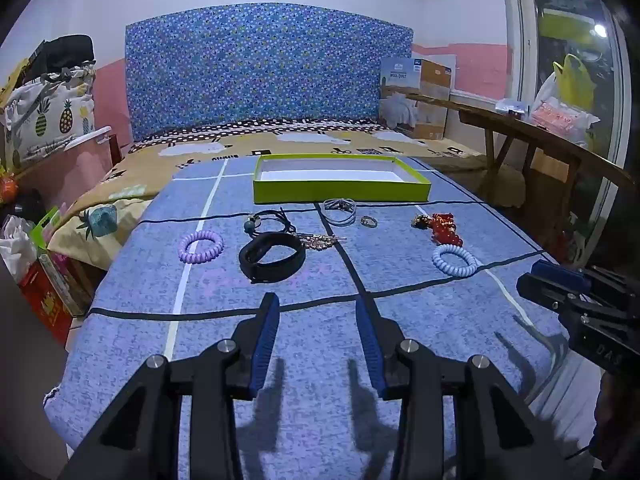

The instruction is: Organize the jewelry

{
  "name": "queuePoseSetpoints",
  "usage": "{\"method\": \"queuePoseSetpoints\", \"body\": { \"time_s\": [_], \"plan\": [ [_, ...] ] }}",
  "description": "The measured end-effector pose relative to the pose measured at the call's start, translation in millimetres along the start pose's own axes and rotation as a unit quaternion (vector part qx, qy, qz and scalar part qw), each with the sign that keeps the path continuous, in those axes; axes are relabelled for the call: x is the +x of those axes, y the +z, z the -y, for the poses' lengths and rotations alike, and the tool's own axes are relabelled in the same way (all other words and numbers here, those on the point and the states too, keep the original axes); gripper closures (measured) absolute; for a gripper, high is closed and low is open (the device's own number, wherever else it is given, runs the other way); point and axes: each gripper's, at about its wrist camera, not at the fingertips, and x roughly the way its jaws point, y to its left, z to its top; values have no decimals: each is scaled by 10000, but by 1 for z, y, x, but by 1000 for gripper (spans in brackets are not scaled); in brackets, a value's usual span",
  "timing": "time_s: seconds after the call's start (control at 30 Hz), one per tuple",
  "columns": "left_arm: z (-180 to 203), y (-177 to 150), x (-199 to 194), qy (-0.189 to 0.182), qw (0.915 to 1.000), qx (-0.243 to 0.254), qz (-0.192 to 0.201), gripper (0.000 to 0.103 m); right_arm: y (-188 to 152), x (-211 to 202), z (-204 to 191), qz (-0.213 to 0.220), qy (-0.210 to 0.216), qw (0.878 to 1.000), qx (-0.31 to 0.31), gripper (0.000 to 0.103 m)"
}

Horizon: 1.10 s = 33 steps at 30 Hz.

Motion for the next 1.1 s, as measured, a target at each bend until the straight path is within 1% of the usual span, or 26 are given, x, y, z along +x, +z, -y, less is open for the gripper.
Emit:
{"method": "queuePoseSetpoints", "body": {
  "time_s": [0.03,0.23,0.57,0.6,1.1],
  "plan": [
    [1,0,0,39,10000,69,30,62,0,0,0,-11,8,10000,14,70],
    [2,0,1,45,10000,62,29,62,0,0,0,-19,15,10000,22,70],
    [0,8,-3,-96,9999,57,18,62,0,1,0,-25,13,10000,21,70],
    [3,0,-4,-73,9999,64,63,62,0,1,0,-27,15,10000,22,70],
    [4,0,-4,-98,9999,41,57,62,0,1,0,-26,12,10000,14,70]
  ]
}}
